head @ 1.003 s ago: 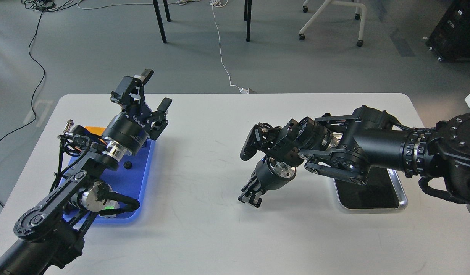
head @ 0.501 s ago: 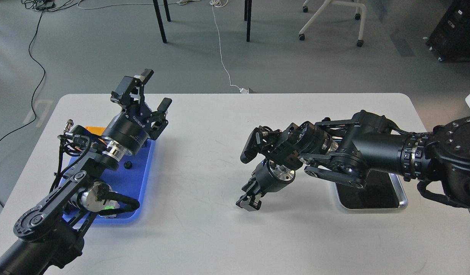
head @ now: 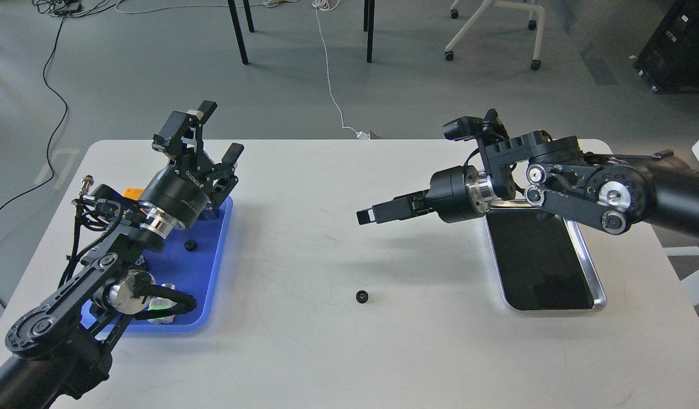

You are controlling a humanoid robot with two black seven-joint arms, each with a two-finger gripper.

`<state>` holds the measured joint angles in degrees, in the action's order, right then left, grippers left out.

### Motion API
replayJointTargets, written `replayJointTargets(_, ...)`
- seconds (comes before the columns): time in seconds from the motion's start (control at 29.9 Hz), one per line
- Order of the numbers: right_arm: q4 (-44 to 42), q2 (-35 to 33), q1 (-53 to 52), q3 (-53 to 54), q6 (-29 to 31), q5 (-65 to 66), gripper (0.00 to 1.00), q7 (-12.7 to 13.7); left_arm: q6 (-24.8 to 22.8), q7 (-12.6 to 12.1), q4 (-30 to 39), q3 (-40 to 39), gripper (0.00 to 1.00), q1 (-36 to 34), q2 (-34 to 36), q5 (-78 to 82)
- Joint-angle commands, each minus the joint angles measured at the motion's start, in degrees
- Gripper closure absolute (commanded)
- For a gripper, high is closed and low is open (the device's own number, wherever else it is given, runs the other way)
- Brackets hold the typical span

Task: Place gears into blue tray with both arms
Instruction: 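Retract the right gripper back above the metal tray, then reach the left gripper to the black part and grasp it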

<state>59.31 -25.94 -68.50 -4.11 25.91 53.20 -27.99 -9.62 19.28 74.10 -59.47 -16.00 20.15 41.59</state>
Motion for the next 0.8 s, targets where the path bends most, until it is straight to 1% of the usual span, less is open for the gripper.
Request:
replayJointTargets(0.0,0.0,-2.5,3.4,3.4,-0.1,-8.6,0.05,0.0,0.0,0.7,0.0,0.2,0.02,0.4,0.6,0.2)
replayJointTargets(0.03,-1.4,-4.8,10.0,10.4,-0.2,-18.9,0.05,0.0,-0.2,2.8,0.2,1.0,0.02,0.6,2.2,0.7)
replayJointTargets(0.07,-1.6,-4.8,10.3,10.8,-0.2,-19.4,0.05,0.0,-0.3,2.9,0.2,1.1,0.02,0.6,2.3,0.8)
replayJointTargets(0.1,-3.4,-4.8,14.2,15.0,-0.2,-24.5,0.05,0.0,-1.4,2.9,0.9,2.1,0.02,0.5,3.7,1.6)
replayJointTargets(0.17,-5.6,-4.6,18.1,18.6,-0.1,-29.5,0.05,0.0,-3.1,2.9,2.8,3.6,0.02,0.2,5.5,4.5)
replayJointTargets(0.27,-7.5,-4.2,22.2,23.3,0.3,-38.0,0.05,0.0,-5.6,3.1,6.7,5.1,0.02,0.0,8.3,13.0)
replayJointTargets(0.37,-7.6,-4.2,25.8,26.4,0.5,-48.6,0.04,0.0,-9.1,3.4,11.4,6.1,0.02,-0.3,10.1,25.3)
replayJointTargets(0.43,-7.8,-4.3,27.1,28.4,0.5,-51.7,0.04,0.0,-11.3,4.2,13.9,6.4,0.02,-0.5,10.4,33.0)
replayJointTargets(0.5,-8.4,-4.3,28.5,29.8,0.5,-52.4,0.04,0.0,-13.4,6.1,15.5,7.2,0.02,-1.7,10.8,41.6)
replayJointTargets(0.57,-8.6,-4.5,29.5,30.3,0.5,-52.4,0.04,0.0,-15.2,8.4,16.6,10.0,0.02,-4.5,11.5,51.7)
replayJointTargets(0.7,-8.6,-4.9,30.6,30.8,0.5,-52.7,0.04,0.0,-15.7,8.7,16.8,23.0,0.04,-15.5,12.0,72.2)
replayJointTargets(0.77,-8.6,-5.5,31.8,31.8,0.9,-52.9,0.04,0.0,-15.8,8.7,16.6,28.4,0.04,-20.9,11.7,79.3)
